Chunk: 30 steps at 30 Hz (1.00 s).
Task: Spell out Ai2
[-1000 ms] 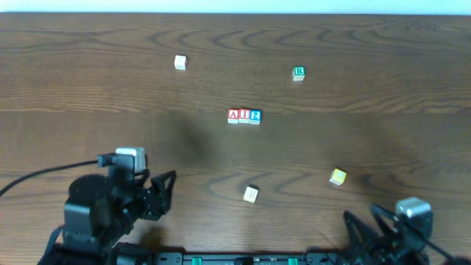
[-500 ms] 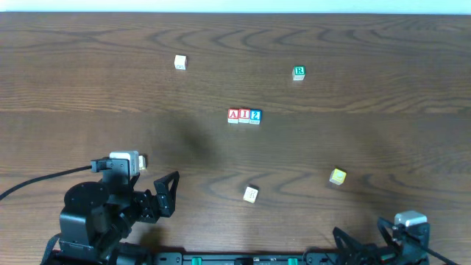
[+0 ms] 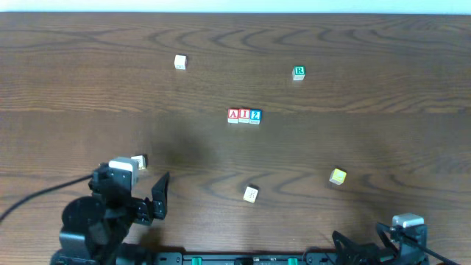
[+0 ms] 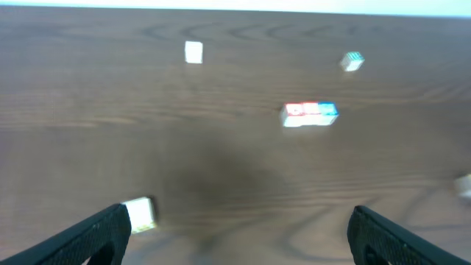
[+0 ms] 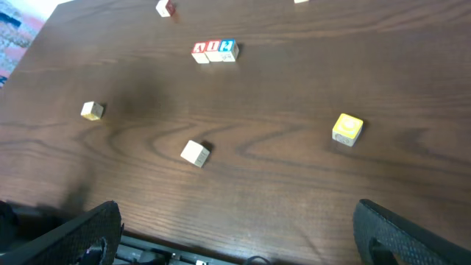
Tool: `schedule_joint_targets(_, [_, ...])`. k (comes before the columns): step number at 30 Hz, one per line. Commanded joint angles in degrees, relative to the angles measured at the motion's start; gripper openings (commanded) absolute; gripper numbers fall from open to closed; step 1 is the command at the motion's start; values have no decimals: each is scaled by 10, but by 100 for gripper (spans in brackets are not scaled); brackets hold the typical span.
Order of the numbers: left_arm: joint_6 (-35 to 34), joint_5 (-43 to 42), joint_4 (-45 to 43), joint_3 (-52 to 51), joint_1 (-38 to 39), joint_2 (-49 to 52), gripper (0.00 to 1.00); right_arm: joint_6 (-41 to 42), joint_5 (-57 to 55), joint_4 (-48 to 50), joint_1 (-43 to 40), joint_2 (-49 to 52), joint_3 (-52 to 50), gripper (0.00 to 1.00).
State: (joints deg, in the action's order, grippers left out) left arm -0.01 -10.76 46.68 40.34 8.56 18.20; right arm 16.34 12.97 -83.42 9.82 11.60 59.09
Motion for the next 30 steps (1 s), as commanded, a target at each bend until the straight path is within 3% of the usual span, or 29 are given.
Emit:
schedule_joint_targets(1, [82, 13, -28, -82, -23, -52, 95, 8, -6, -2, 3, -2, -2, 99])
schedule_joint_targets(10, [71, -3, -119, -253, -37, -126, 95, 8, -6, -2, 3, -2, -2, 99])
schedule_joint_targets(30, [78, -1, -116, -313, -37, -180, 95, 8, -5, -2, 3, -2, -2, 99])
